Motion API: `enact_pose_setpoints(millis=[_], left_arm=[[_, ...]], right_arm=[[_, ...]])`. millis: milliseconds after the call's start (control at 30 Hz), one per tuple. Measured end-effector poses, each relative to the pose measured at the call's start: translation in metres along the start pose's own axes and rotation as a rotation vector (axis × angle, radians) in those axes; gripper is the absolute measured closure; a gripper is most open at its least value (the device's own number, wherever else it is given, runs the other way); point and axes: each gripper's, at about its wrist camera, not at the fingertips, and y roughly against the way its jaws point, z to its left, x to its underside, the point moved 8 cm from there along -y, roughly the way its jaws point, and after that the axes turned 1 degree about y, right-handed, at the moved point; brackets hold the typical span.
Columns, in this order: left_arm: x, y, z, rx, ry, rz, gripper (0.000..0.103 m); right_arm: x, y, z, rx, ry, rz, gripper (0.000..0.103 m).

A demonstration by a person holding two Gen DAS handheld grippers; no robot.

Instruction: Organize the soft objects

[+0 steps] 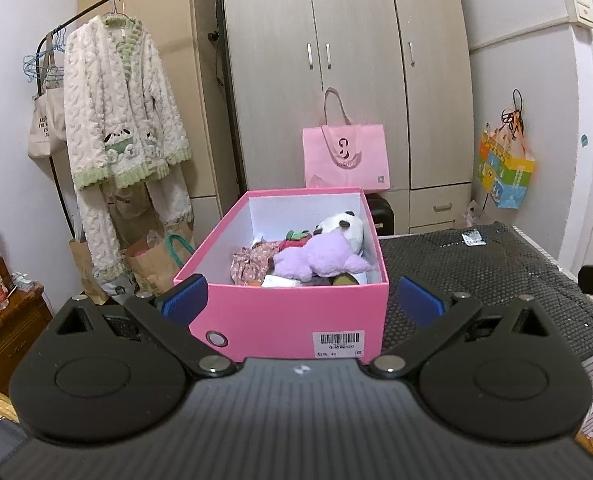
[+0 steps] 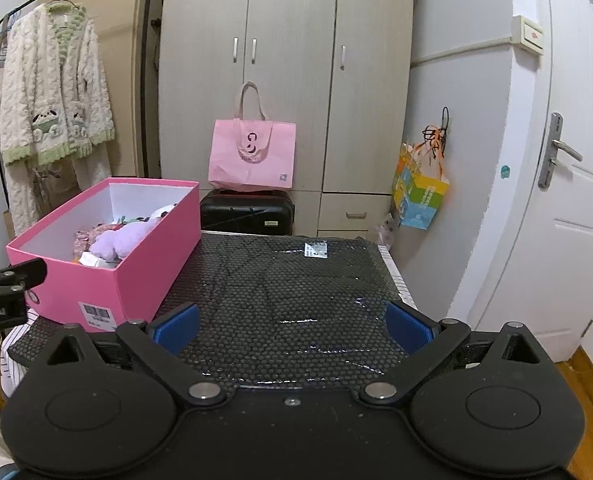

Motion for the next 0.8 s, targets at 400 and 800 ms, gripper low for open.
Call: enact_pose_setpoints(millis=[400,800], left_arm=[[-0.004,0.002,0.006,0.009,0.019,-0.009,0.000],[0.003,-0.003,0.000,0.022,0.008,0.025,0.000]], right_arm=[[0.005,0.000,-0.008,0.051,0.013,-0.019,0.002],[0.007,-0.002,-0.012,0.055,-0.006,-0.003,0.002]])
